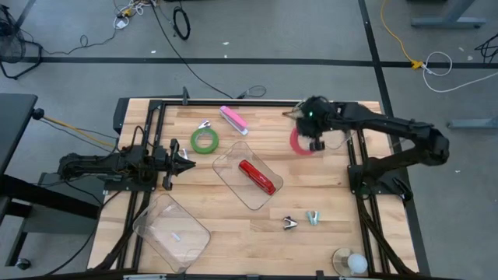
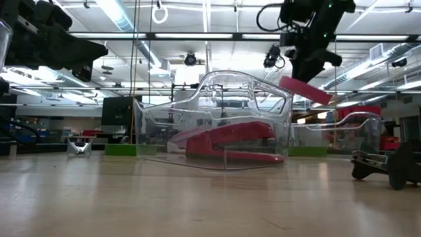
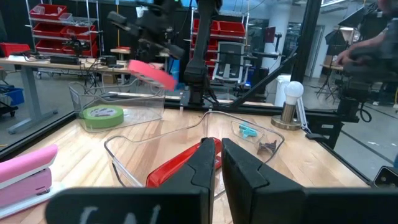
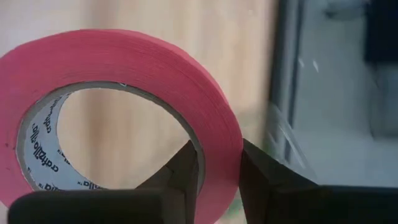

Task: Pick and place Stapler, Stapler remover, tape
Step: Put the pink tape into the top transparent bin

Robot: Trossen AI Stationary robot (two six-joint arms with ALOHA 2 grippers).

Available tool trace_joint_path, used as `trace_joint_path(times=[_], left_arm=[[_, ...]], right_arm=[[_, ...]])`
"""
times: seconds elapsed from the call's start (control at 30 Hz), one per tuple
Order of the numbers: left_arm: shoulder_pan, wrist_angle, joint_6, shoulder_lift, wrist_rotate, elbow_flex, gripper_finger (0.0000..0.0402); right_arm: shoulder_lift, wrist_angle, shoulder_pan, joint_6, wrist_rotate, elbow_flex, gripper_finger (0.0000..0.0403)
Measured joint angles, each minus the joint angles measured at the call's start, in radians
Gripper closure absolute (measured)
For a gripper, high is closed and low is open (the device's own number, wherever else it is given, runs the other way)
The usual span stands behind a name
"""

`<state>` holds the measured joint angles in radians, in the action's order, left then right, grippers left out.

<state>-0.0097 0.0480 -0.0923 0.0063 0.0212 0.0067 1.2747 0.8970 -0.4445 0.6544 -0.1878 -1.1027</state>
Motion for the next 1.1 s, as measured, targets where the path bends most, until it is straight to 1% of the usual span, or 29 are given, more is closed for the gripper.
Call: trace_joint_path(times=[0.27, 0.5, 0.8, 1.1], left_arm=[[0.0, 0.0, 0.0, 0.0, 0.0, 0.0, 0.0372], [0.0, 0.0, 0.0, 0.0, 0.0, 0.0, 0.0372], [0.0, 0.0, 0.0, 0.0, 0.0, 0.0, 0.0371], [0.0, 0.0, 0.0, 0.0, 0.0, 0.0, 0.0372]], right_arm=[[0.0, -0.021, -0.196, -0.024, -0.136, 0.0, 0.0316], [0.0, -0.03, -0.305, -0.031, -0.17, 0.0, 0.0316], [0.005, 0.015, -0.358, -0.048, -0.171, -0.001, 0.0316], [0.078, 0.125, -0.373, -0.071, -0.171, -0.001, 0.0316]])
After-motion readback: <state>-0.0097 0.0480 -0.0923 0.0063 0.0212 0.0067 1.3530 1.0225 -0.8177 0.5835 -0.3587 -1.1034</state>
